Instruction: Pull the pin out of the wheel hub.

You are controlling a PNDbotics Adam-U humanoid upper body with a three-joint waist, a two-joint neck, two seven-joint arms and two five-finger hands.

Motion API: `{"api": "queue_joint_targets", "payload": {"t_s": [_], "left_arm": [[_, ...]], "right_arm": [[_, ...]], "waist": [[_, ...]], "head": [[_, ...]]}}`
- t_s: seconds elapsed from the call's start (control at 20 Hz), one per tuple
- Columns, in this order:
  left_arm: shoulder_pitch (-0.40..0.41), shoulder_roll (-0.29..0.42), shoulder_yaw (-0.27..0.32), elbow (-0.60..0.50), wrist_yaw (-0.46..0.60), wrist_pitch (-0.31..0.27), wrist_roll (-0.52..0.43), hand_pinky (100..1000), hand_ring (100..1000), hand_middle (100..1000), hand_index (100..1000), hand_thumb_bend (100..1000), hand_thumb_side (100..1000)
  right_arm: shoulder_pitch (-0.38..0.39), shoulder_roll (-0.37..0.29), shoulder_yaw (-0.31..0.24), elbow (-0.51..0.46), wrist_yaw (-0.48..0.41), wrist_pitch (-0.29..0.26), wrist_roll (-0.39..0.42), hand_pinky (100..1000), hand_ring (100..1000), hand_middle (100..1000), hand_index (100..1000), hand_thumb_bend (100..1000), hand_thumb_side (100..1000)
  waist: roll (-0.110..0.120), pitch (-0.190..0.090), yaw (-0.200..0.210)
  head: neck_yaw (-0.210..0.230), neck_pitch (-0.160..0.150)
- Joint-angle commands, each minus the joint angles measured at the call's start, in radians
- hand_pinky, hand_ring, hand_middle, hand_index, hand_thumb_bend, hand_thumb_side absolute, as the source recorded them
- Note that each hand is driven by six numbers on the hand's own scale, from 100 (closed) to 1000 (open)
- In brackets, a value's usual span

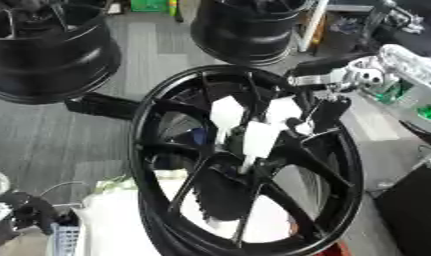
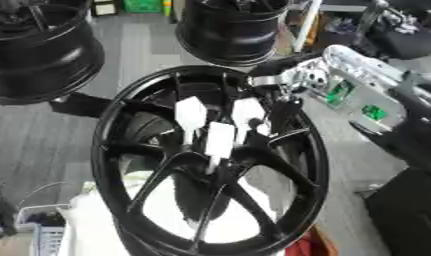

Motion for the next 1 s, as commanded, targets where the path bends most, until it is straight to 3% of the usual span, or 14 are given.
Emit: {"api": "queue_joint_targets", "payload": {"t_s": [0.05,0.6,0.8,1.0], "left_arm": [[-0.01,0.013,-0.001,-0.015,0.002,0.001,0.0,556,486,484,644,100,1000],[-0.006,0.014,0.005,-0.016,0.001,0.003,0.0,556,486,484,644,100,1000],[-0.005,0.014,0.013,-0.017,0.001,0.005,0.0,556,486,484,644,100,1000],[-0.003,0.013,0.024,-0.02,0.001,0.009,0.0,556,486,484,644,100,1000]], "right_arm": [[-0.018,-0.024,-0.047,-0.037,-0.033,0.116,0.068,603,499,483,591,100,100],[0.006,-0.076,-0.159,-0.048,-0.132,0.135,-0.076,584,479,455,567,100,100],[0.077,-0.104,-0.264,-0.048,-0.095,0.146,-0.142,580,474,450,556,100,100],[0.212,-0.086,-0.402,-0.044,-0.037,0.189,-0.26,564,464,440,548,100,100]], "waist": [[0.005,-0.013,-0.003],[0.002,-0.015,-0.012],[0.002,-0.015,-0.021],[0.003,-0.013,-0.035]], "head": [[0.002,-0.003],[0.012,-0.003],[0.023,-0.003],[0.039,-0.003]]}}
